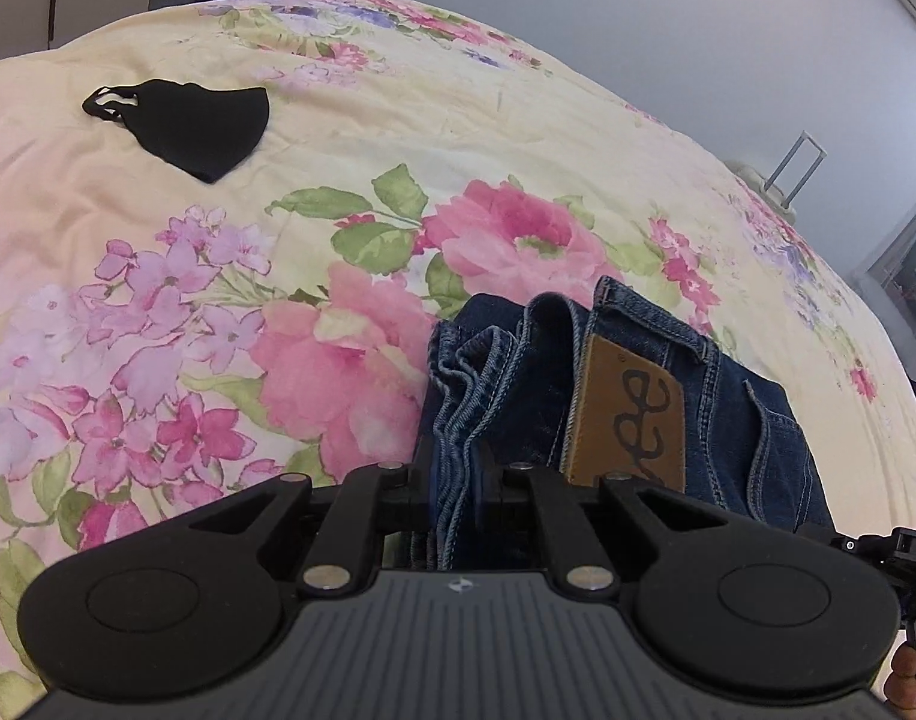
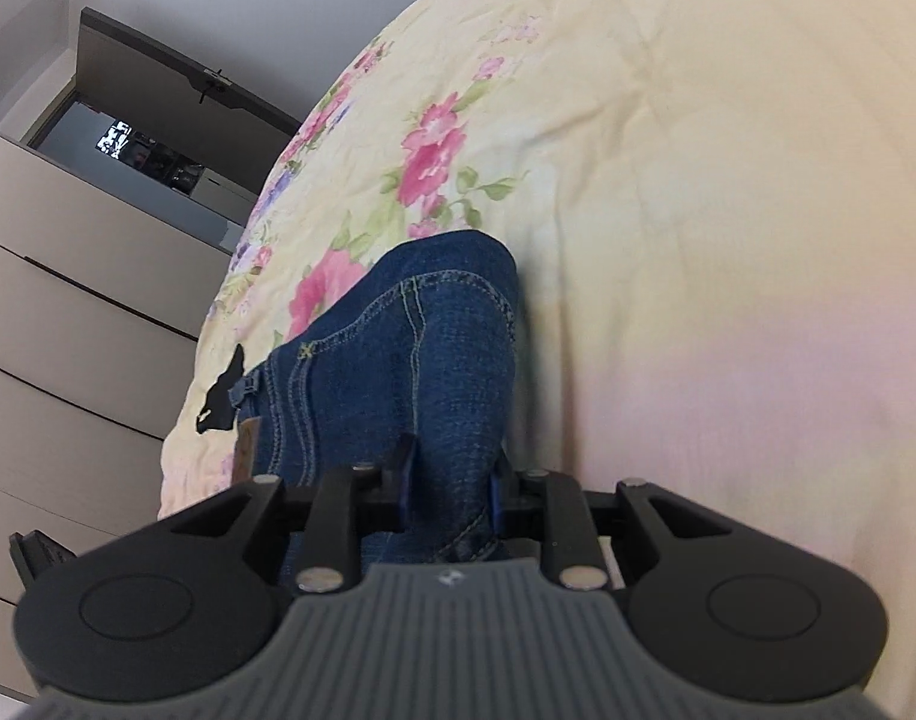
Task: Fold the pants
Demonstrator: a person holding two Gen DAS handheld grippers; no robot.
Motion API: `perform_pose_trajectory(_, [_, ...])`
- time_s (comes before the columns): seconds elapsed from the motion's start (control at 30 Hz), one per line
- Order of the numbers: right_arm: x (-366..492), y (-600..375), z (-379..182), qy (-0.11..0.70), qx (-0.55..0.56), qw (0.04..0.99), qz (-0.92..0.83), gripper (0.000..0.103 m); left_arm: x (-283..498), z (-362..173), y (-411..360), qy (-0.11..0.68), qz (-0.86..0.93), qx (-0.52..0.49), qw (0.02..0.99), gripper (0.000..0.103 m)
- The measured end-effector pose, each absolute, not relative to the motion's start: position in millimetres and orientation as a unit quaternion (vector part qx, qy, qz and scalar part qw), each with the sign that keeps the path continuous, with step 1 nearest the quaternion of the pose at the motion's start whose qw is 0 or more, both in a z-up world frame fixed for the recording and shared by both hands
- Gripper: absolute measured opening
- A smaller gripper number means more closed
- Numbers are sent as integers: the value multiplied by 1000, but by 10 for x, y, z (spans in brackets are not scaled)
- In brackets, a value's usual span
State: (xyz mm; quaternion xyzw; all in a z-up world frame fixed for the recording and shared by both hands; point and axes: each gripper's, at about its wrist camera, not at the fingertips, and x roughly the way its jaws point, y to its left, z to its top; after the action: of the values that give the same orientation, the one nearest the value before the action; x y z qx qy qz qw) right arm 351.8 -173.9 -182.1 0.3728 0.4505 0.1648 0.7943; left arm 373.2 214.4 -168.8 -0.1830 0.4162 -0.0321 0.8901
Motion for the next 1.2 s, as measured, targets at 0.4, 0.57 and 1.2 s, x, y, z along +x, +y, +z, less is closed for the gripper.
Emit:
perform_pose_trajectory(0.4, [3280,-1650,-1172,403,209,879,142,45,3277,-763,1873,343,27,-68,936,32])
perform_pose_trajectory(0.57, [2714,-1592,-484,339,116,921,154,63,2767,-146,1526,297,30,-10,954,49])
perform_pose_trajectory(1.2, [309,-1637,122,238,82,962,107,82,944,90,706,265,45,37,962,93])
